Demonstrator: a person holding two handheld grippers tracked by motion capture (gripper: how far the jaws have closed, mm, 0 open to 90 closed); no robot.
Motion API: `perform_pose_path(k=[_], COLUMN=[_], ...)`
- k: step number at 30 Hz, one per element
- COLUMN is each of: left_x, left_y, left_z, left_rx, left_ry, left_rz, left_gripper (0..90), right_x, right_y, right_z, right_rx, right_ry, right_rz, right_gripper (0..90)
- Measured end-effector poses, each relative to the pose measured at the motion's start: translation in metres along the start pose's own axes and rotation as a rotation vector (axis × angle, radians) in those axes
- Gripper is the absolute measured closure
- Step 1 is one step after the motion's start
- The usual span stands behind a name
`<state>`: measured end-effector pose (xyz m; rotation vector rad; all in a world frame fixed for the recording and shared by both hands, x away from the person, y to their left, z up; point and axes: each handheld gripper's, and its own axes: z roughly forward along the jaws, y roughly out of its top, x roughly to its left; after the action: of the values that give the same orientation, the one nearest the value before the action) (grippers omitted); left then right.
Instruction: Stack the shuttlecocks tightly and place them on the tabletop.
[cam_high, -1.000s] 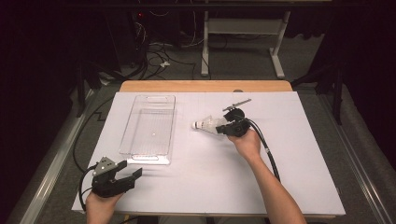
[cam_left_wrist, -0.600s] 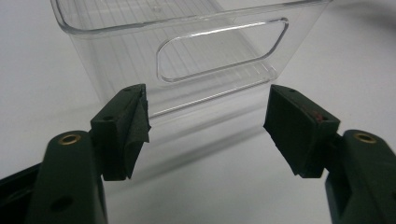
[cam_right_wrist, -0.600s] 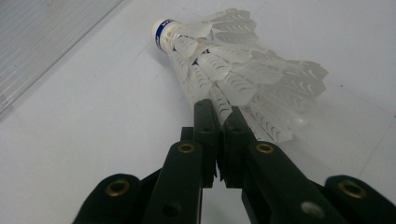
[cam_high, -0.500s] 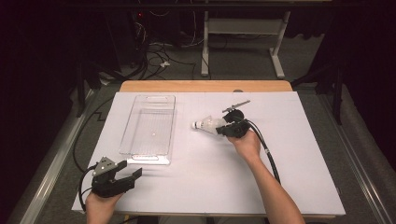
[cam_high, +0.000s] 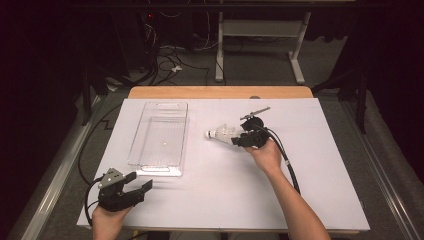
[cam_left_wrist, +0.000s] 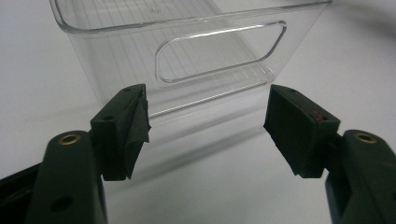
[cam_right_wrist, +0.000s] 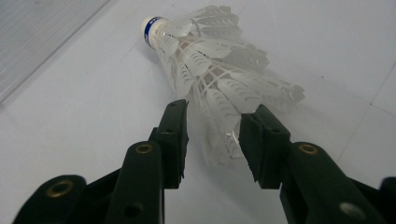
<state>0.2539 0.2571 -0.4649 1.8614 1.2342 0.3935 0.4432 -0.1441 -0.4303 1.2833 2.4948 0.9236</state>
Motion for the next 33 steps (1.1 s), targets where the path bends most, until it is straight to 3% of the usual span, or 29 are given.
perform_pose_path(k=[11,33], left_x=[0.000,0.002], left_y=[0.000,0.000], left_z=[0.000,-0.001], left_rx=[-0.001,-0.004], left_ry=[-0.002,-0.007], left_rz=[0.000,-0.001], left_gripper=[31.6,31.6], right_x=[0.001,0.009], right_y=[-0.006,-0.008], right_z=[-0.003,0.001], right_rx=[-0.020,-0.053], right_ry=[0.007,-0.001], right_rz=[-0.002,-0.024], right_gripper=[52.6,50.1])
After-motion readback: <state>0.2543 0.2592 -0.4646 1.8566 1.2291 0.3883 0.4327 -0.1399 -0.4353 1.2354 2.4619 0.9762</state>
